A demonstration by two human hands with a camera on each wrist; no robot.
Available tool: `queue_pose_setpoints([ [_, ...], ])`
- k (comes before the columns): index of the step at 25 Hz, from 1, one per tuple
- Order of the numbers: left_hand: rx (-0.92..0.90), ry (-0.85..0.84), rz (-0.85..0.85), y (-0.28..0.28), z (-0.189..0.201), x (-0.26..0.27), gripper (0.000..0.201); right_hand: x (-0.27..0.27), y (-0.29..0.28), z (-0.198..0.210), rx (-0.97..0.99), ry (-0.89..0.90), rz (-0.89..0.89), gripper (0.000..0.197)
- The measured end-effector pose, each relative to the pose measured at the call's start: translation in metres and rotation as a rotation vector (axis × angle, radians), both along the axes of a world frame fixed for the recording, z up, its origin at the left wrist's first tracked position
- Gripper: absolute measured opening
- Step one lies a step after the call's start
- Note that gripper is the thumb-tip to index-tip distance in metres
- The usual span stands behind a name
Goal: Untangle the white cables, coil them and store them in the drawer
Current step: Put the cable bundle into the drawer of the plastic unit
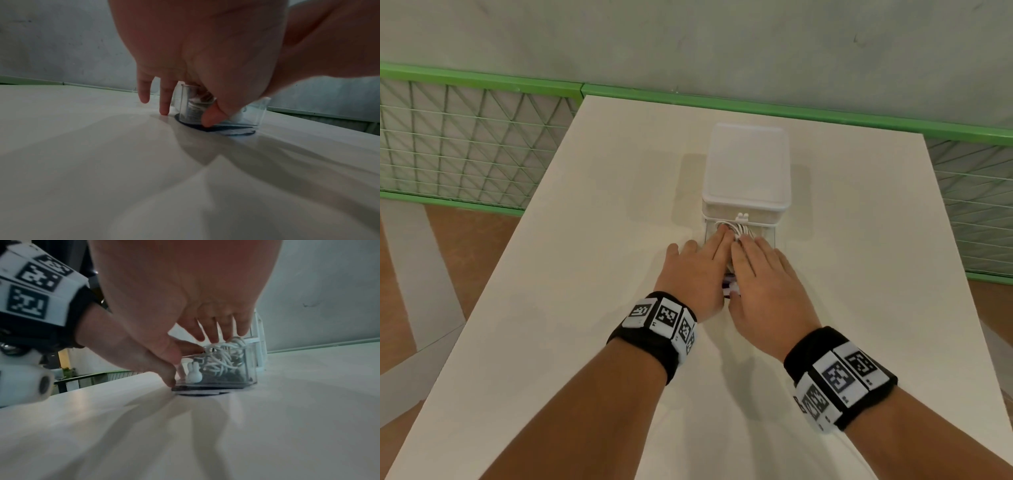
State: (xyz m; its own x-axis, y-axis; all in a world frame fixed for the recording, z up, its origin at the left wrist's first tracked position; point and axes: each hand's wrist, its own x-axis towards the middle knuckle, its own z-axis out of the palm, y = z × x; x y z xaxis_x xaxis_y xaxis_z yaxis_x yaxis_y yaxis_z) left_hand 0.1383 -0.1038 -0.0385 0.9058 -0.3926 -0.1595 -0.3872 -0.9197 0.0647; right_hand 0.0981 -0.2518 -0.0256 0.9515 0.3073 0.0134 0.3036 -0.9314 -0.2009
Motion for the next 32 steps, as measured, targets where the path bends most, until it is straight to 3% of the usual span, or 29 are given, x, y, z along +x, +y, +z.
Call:
queue_pose_setpoints([
  [5, -0.009, 0.117, -0.033, 0.003, 0.009, 0.012, 0.092, -0.006, -0.014, -0.017, -0.071, 0.044, 0.08, 0.08],
  [8, -0.058, 0.166, -0.062, 0.008, 0.018, 0.016, 0.086, -0.007, -0.011, -0.019, -0.111, 0.039, 0.08, 0.079],
  [12, -0.079, -0.151, -0.109, 0.015, 0.021, 0.004, 0.049, -0.005, -0.01, -0.022, -0.11, 0.054, 0.091, 0.078],
  [14, -0.122, -0.213, -0.098, 0.017, 0.017, -0.004, 0.055, -0.006, -0.011, -0.024, -0.108, 0.041, 0.097, 0.078],
  [18, 0.021, -0.177, -0.165, 0.015, 0.005, -0.005, 0.076, -0.006, -0.01, -0.023, -0.101, 0.052, 0.092, 0.081],
  [23, 0.109, -0.095, -0.132, 0.009, 0.005, 0.001, 0.076, -0.007, -0.011, -0.023, -0.107, 0.045, 0.089, 0.076],
  [29, -0.138, -0.109, -0.11, 0.021, 0.011, 0.01, 0.061, 0.013, -0.001, -0.023, -0.103, 0.035, 0.03, 0.062],
  [32, -0.313, -0.204, -0.061, 0.029, 0.013, 0.005, 0.025, 0.03, -0.002, -0.019, -0.101, 0.016, -0.002, 0.055],
])
